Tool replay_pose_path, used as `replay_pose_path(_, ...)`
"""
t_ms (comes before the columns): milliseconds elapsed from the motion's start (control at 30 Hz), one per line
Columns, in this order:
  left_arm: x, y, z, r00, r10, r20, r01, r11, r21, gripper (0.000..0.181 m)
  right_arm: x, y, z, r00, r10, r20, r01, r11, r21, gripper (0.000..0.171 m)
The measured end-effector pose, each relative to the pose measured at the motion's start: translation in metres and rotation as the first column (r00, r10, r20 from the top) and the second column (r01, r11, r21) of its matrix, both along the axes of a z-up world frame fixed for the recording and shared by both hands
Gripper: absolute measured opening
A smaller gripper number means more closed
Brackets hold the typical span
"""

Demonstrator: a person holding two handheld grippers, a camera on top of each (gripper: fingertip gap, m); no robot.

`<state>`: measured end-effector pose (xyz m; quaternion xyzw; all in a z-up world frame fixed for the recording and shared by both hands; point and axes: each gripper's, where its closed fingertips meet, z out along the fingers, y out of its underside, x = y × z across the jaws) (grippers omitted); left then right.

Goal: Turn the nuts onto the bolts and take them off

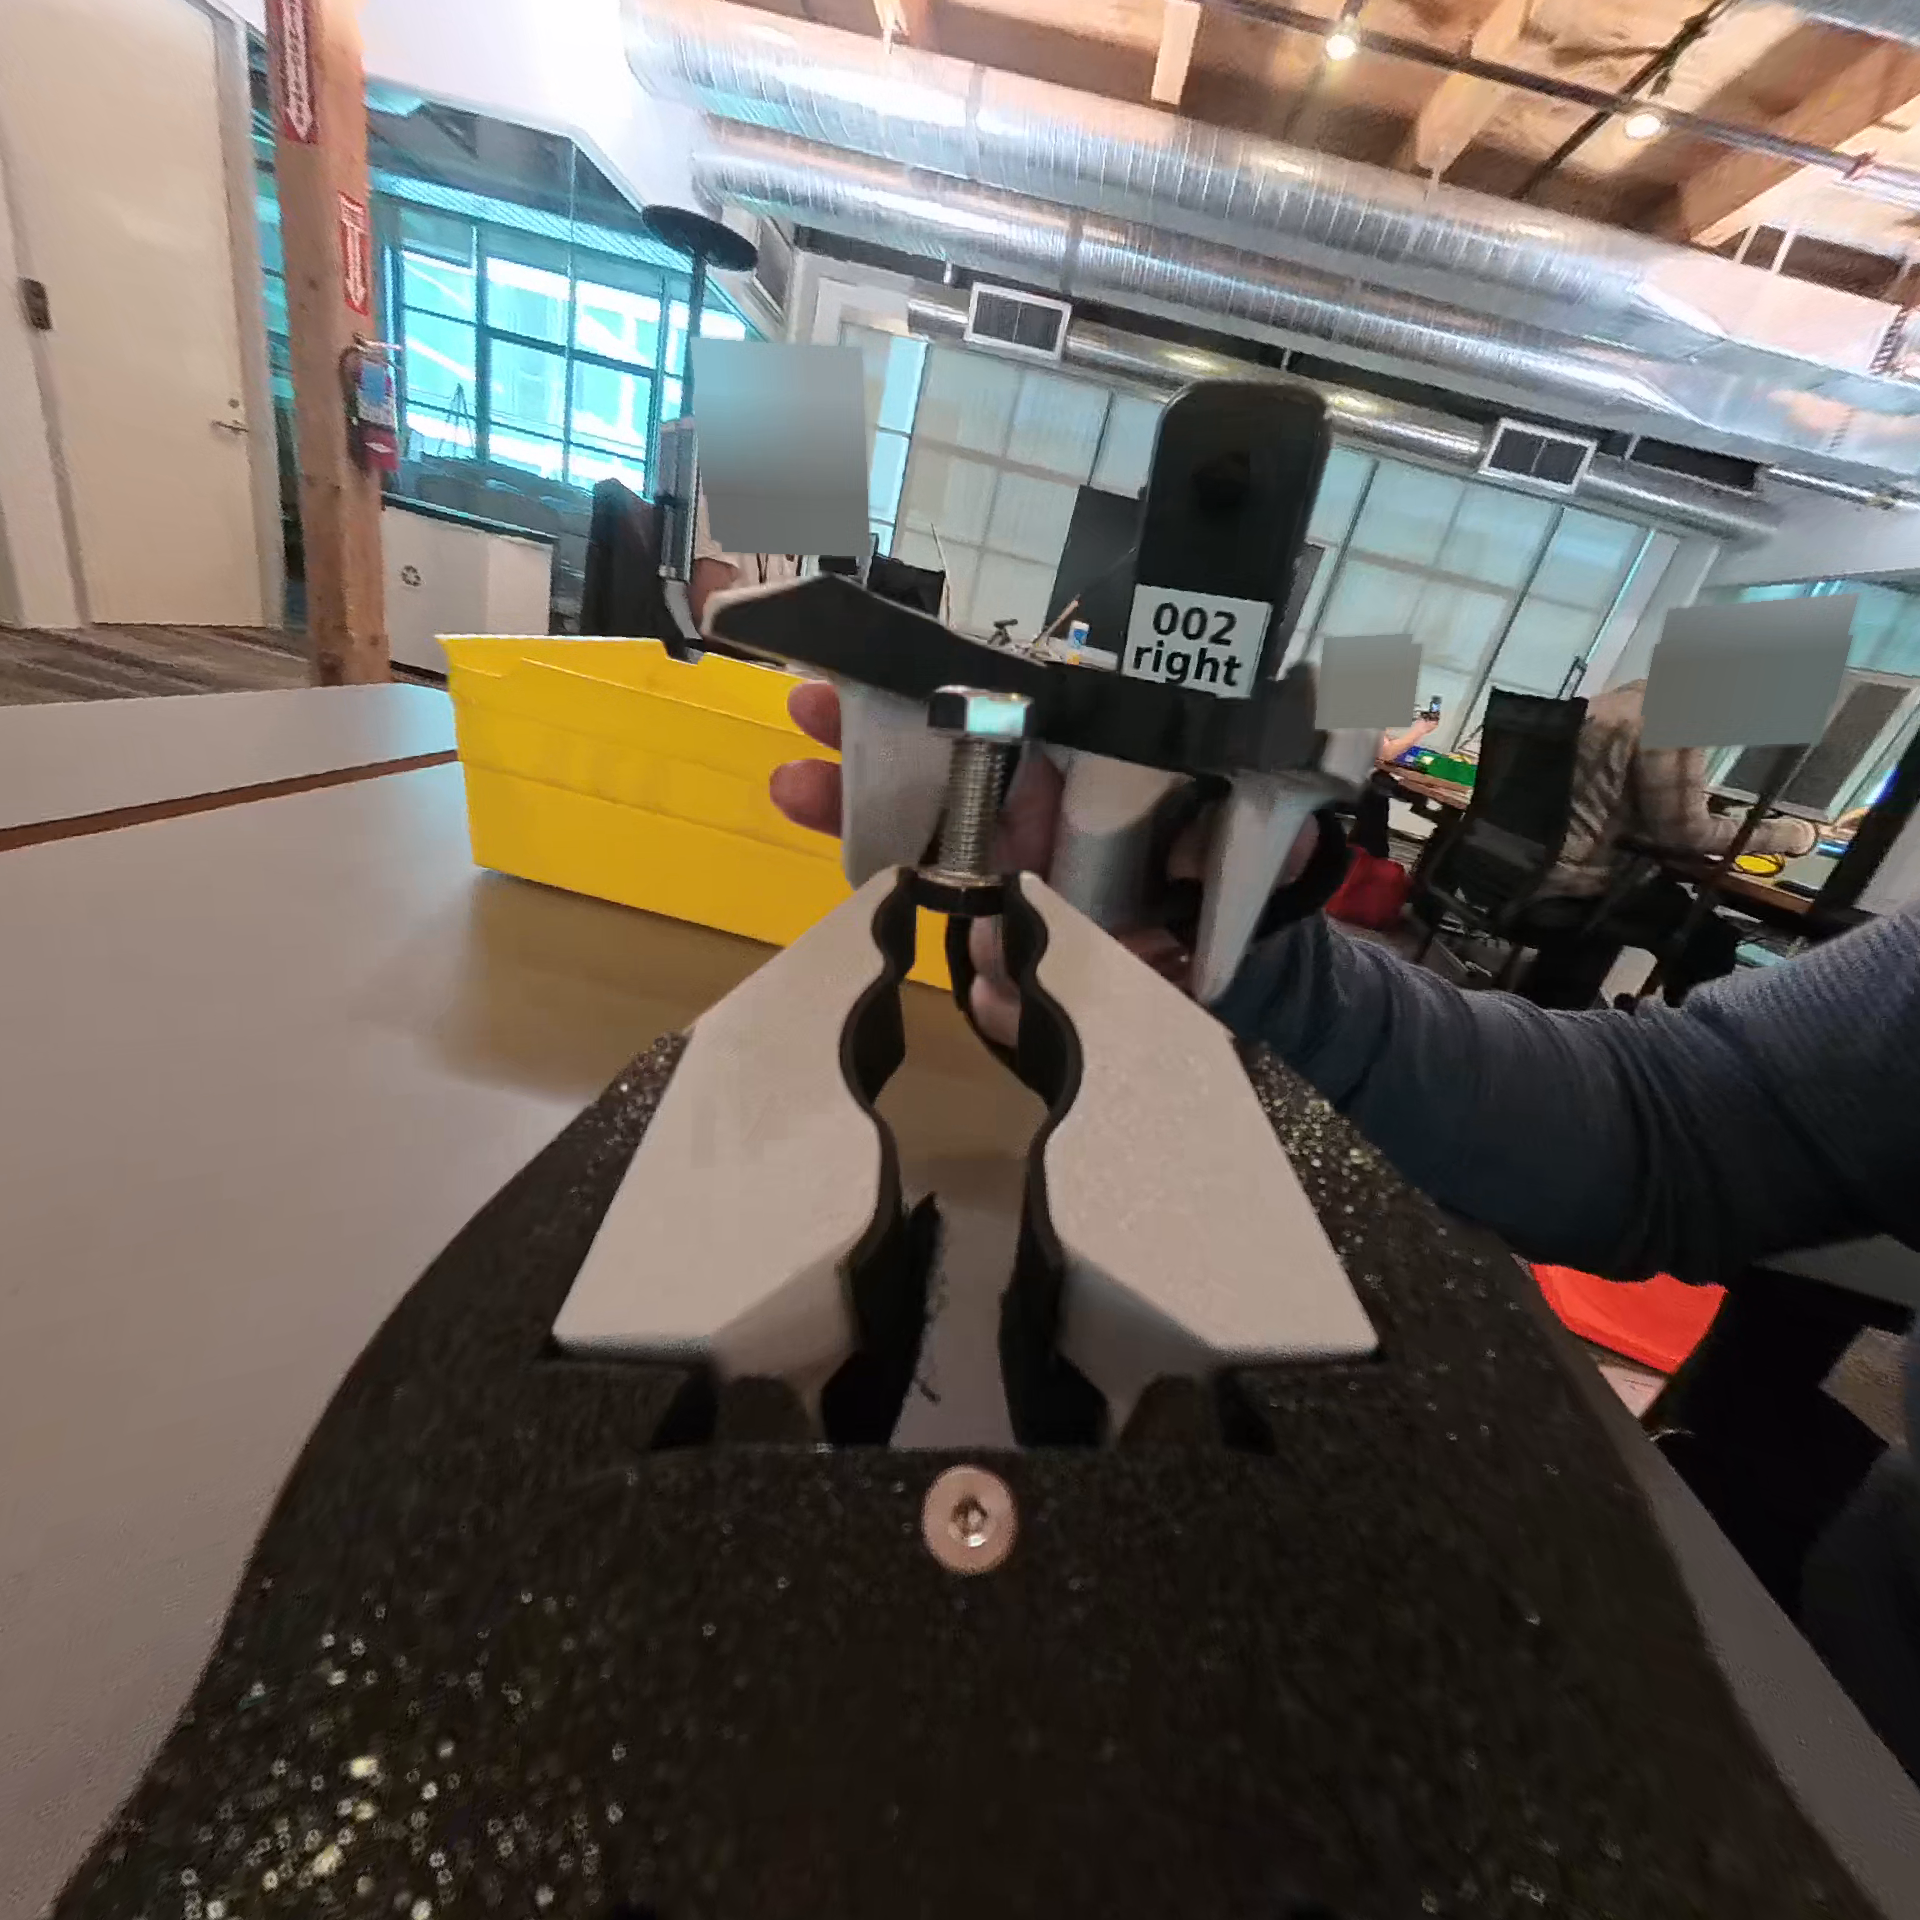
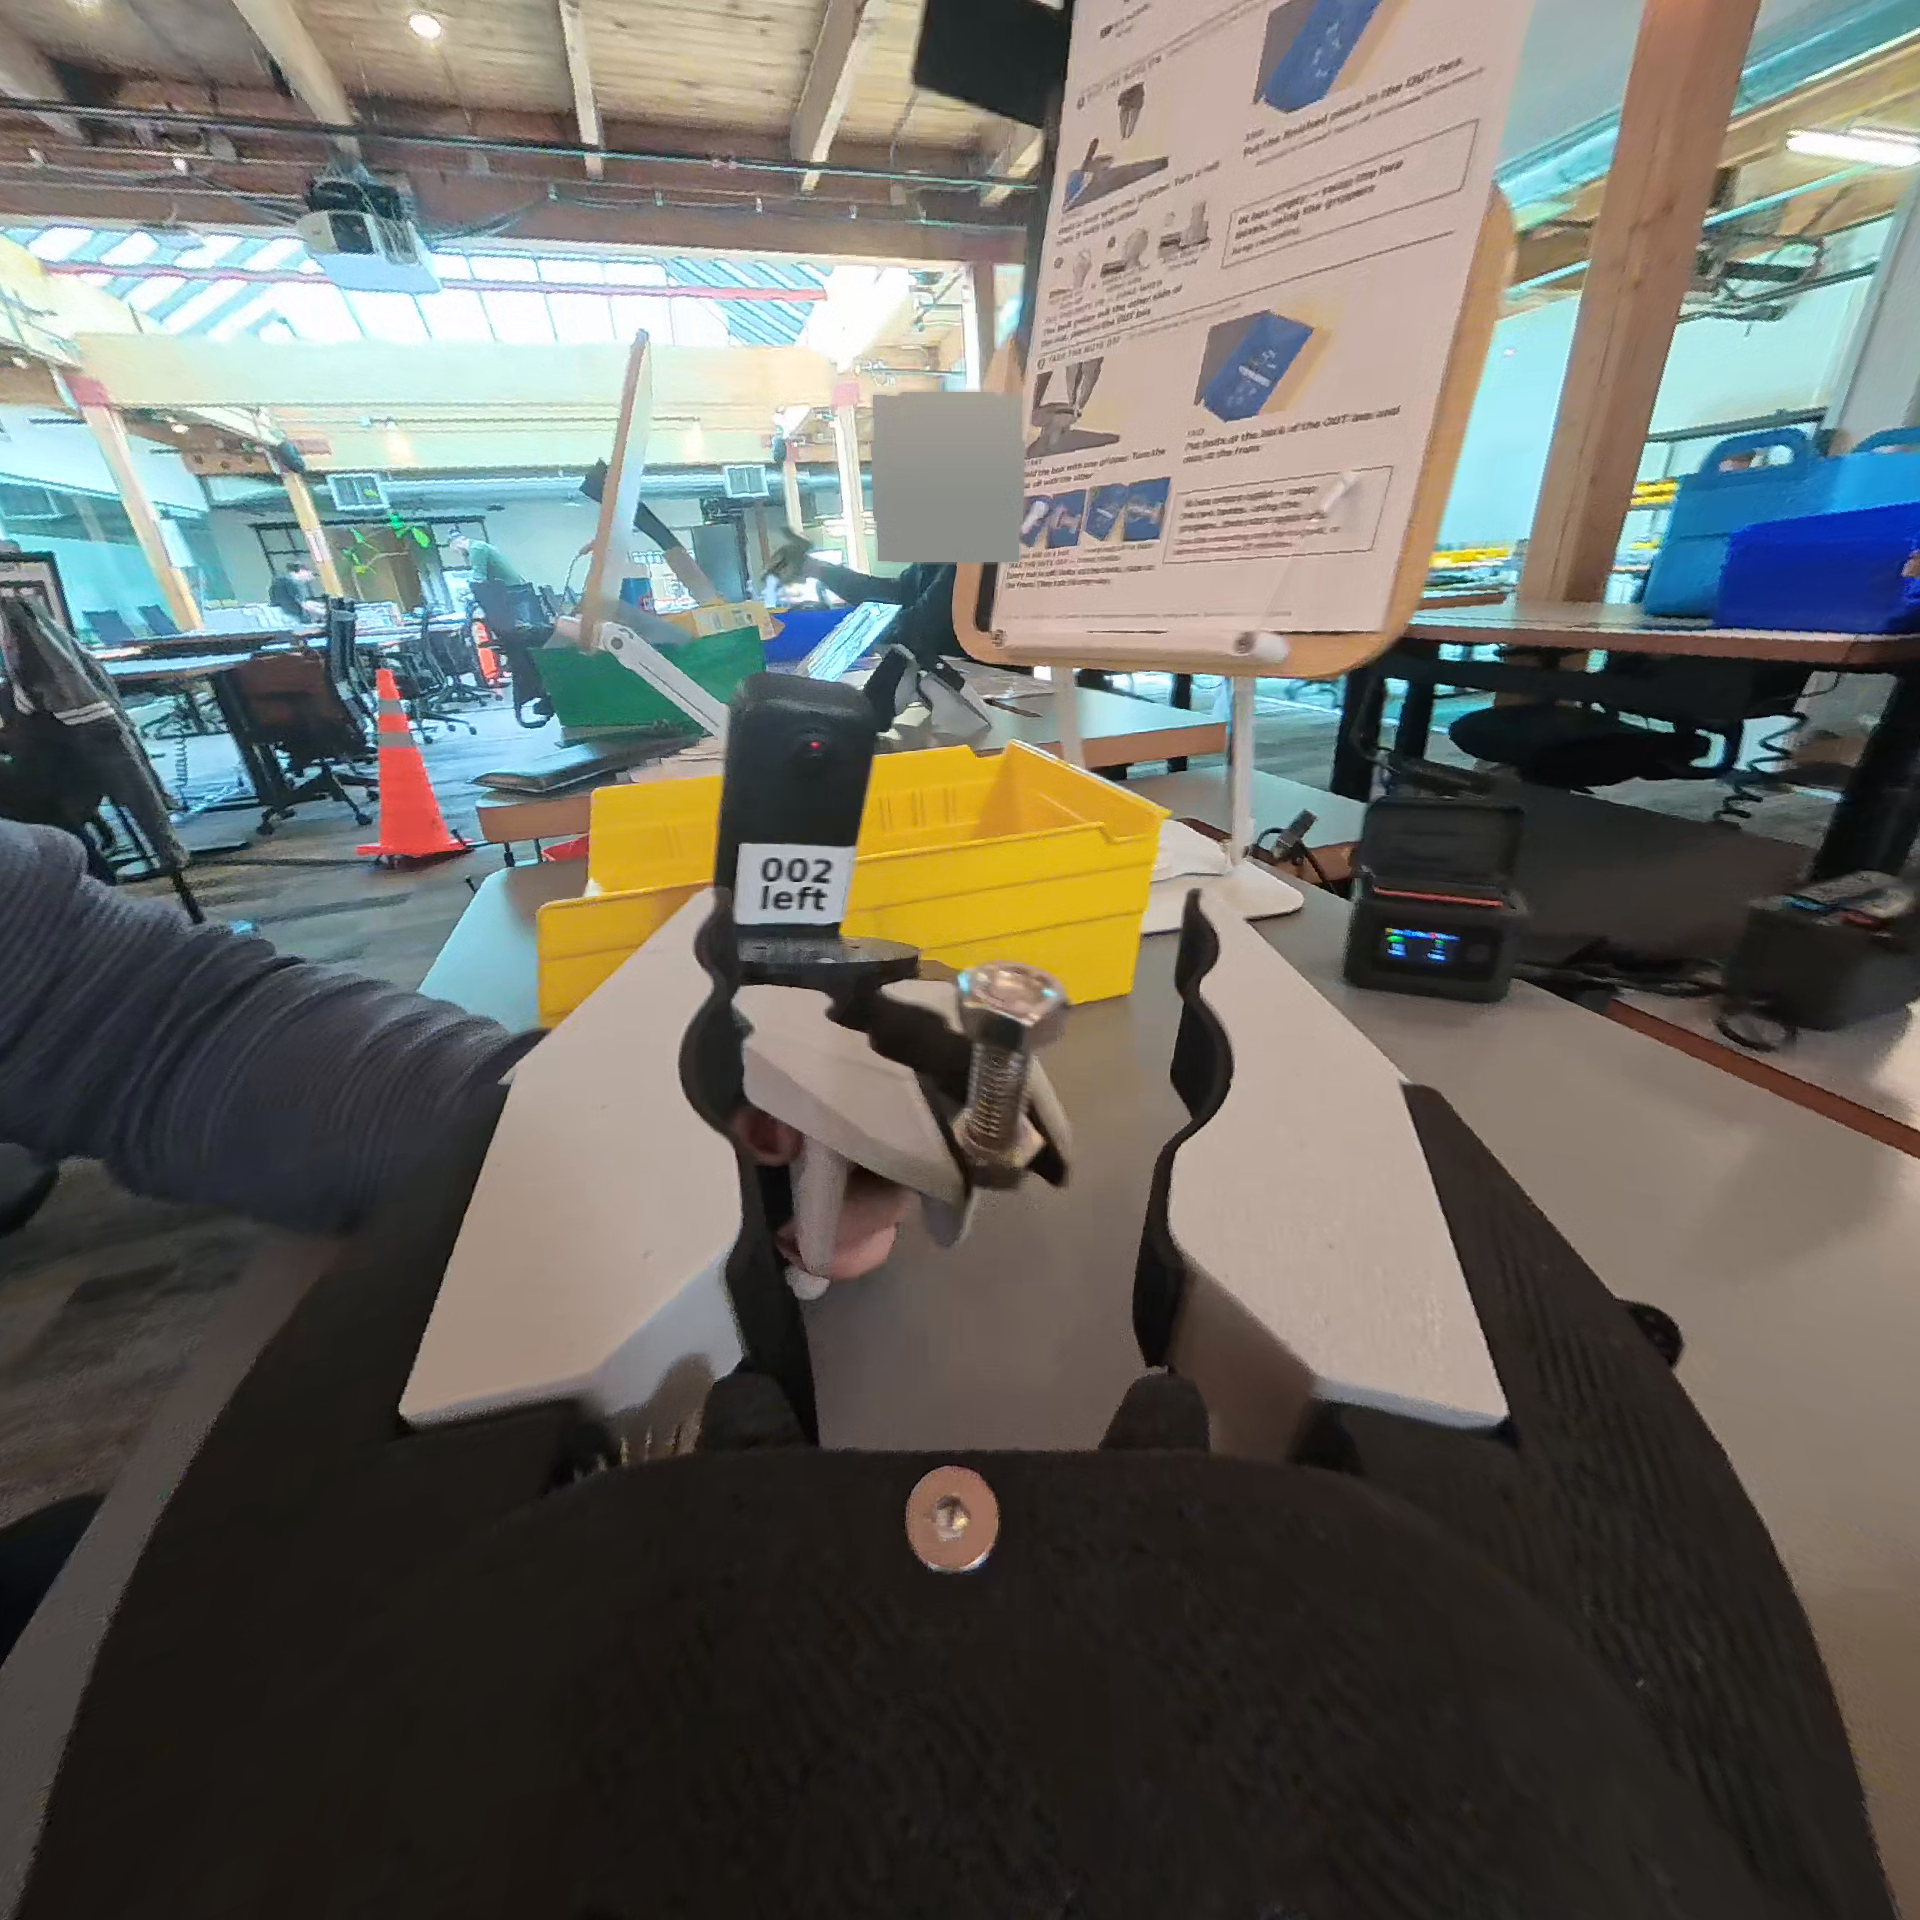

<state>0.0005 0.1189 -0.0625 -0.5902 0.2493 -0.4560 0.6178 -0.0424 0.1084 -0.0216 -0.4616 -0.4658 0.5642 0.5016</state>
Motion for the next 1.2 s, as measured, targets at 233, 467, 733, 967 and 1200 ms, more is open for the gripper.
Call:
replay_pose_path(233,-0.023,0.007,0.004,0.996,0.059,0.060,-0.058,0.998,-0.021,0.014,0.015,0.001,-0.006,0.999,0.023,0.023,-0.024,1.000,0.009,0.064)
replay_pose_path(467,-0.006,0.004,0.000,1.000,0.023,0.019,-0.022,1.000,-0.019,0.014,-0.009,-0.019,-0.010,0.998,0.063,0.027,-0.064,0.997,0.052,0.089)
replay_pose_path(733,-0.012,0.005,0.000,0.998,0.061,0.014,-0.060,0.998,-0.021,0.014,0.004,0.006,-0.006,1.000,-0.015,-0.018,0.015,1.000,0.014,0.091)
replay_pose_path(967,-0.021,0.008,0.002,0.995,0.092,0.026,-0.091,0.996,-0.018,0.014,0.009,-0.010,-0.014,0.996,0.069,0.054,-0.071,0.997,0.040,0.072)
replay_pose_path(1200,-0.002,-0.001,0.000,1.000,-0.001,0.009,0.001,1.000,-0.021,0.014,-0.002,-0.012,-0.001,0.998,0.056,-0.043,-0.056,0.998,0.008,0.089)
